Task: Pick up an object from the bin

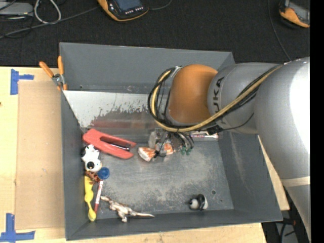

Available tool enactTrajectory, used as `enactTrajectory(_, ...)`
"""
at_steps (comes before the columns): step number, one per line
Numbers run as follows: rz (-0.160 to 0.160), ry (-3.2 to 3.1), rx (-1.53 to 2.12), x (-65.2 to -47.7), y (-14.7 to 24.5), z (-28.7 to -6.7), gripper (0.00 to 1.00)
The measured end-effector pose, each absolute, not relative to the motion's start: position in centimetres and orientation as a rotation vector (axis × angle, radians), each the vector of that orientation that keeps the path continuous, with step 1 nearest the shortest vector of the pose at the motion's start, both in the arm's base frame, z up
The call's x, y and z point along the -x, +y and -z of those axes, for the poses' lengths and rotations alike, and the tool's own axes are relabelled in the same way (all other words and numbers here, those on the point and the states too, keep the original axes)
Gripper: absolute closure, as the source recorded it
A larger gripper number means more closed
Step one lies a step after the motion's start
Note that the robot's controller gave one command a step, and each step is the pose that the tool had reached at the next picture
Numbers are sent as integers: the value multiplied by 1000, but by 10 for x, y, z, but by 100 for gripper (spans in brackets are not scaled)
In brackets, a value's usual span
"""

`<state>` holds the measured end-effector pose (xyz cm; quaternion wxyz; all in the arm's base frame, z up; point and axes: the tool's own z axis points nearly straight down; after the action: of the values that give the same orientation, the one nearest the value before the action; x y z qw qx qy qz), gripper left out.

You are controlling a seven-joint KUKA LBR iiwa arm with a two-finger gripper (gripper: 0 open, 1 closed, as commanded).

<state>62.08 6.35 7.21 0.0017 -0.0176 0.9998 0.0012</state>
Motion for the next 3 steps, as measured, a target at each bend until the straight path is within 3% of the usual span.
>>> enactTrajectory(1,-2,3151,55,-617,63,-92,100)
enactTrajectory(2,-3,3141,55,-620,64,-141,100)
enactTrajectory(3,-4,3143,54,-619,64,-172,100)
